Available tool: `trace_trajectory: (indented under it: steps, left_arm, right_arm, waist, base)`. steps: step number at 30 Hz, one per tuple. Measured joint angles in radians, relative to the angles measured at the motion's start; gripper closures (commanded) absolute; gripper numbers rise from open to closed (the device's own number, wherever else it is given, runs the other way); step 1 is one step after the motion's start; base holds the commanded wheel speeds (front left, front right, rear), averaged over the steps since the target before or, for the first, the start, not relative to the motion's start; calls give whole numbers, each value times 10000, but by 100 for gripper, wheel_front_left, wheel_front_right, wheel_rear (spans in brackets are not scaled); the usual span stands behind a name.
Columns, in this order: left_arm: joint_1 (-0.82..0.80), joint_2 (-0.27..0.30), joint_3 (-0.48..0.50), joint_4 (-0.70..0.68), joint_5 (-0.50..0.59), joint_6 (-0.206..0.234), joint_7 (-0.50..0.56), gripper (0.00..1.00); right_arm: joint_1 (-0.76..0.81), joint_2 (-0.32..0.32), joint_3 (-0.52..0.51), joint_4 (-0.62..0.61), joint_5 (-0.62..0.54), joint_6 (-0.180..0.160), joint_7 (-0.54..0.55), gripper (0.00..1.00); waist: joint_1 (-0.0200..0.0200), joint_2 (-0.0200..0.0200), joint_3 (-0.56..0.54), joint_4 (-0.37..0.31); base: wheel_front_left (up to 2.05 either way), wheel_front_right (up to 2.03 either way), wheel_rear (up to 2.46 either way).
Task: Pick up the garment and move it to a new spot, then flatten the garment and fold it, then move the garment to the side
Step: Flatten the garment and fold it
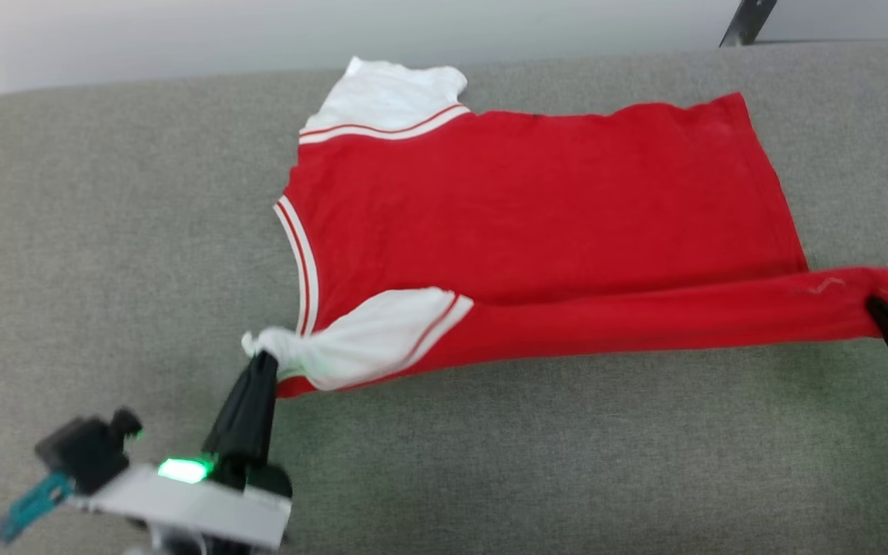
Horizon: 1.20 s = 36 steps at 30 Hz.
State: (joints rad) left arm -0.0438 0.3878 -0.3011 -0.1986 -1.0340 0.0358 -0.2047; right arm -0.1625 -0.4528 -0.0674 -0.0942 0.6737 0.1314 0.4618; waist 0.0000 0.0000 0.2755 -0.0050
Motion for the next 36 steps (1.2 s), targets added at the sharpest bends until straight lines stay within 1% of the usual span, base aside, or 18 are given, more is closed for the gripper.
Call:
trace_trajectory:
  steps: [2, 4, 6, 10, 12, 17, 19, 22, 26, 33, 34, 35, 36]
  left_arm:
    - [-563, -201, -19, 602, 35, -109, -86, 100]
    - [-1076, -351, -8, 1264, 238, -121, -176, 100]
    - [-1566, -439, -67, 1806, 468, -278, -249, 100]
    - [-2442, -721, -86, 2708, 775, -518, -380, 100]
    - [-2823, -802, -94, 3081, 1016, -571, -430, 100]
    - [-3502, -978, -253, 4056, 1588, -531, -495, 100]
    - [-3719, -982, -349, 4535, 1868, -447, -499, 100]
    - [-3973, -1072, -433, 5066, 1965, -437, -510, 100]
    - [-4287, -1034, -786, 5618, 2468, -297, -449, 100]
    - [-4599, -1043, -945, 6169, 2612, -272, -416, 100]
    - [-4625, -1014, -995, 6222, 2660, -272, -414, 85]
    - [-4637, -968, -1034, 6257, 2761, -265, -405, 52]
    - [-4637, -926, -1062, 6266, 2823, -244, -382, 0]
  right_arm:
    - [-490, 140, 81, 548, -100, 2, 6, 100]
    - [-988, 182, 176, 1049, -169, 0, -52, 100]
    - [-1508, 205, 255, 1551, -236, 2, -230, 100]
    - [-2218, 226, 431, 2295, -255, 0, -591, 100]
    - [-2487, 234, 531, 2604, -255, 0, -729, 100]
    - [-2963, 268, 867, 3390, -232, 0, -968, 100]
    - [-3100, 255, 1007, 3728, -224, 0, -1072, 100]
    - [-3251, 222, 1212, 4109, -142, 0, -1233, 100]
    - [-3447, 107, 1455, 4372, -48, 2, -1471, 100]
    - [-3669, -33, 1923, 4698, 82, 0, -1781, 100]
    - [-3673, -56, 2015, 4721, 82, -2, -1864, 96]
    - [-3676, -71, 2088, 4742, 82, -4, -1956, 63]
    - [-3675, -79, 2161, 4759, 82, -4, -2017, 21]
  waist:
    - [0, 0, 116, -20]
    - [0, 0, 239, -36]
    - [0, 0, 387, -44]
    - [0, 0, 707, -14]
    - [0, 0, 862, 11]
    - [0, 0, 1222, 89]
    - [1, 0, 1361, 117]
    - [0, 0, 1545, 151]
    - [0, 0, 1722, 184]
    - [0, 0, 1756, 181]
    - [0, 0, 1723, 180]
    - [0, 0, 1680, 181]
    - [0, 0, 1630, 183]
  base:
    - [0, 0, 0]
    - [0, 0, 0]
    - [0, 0, 0]
    - [0, 0, 0]
    - [0, 0, 0]
    - [0, 0, 0]
    - [0, 0, 0]
    - [0, 0, 0]
    - [0, 0, 0]
    - [0, 0, 0]
    - [0, 0, 0]
    - [0, 0, 0]
    - [0, 0, 0]
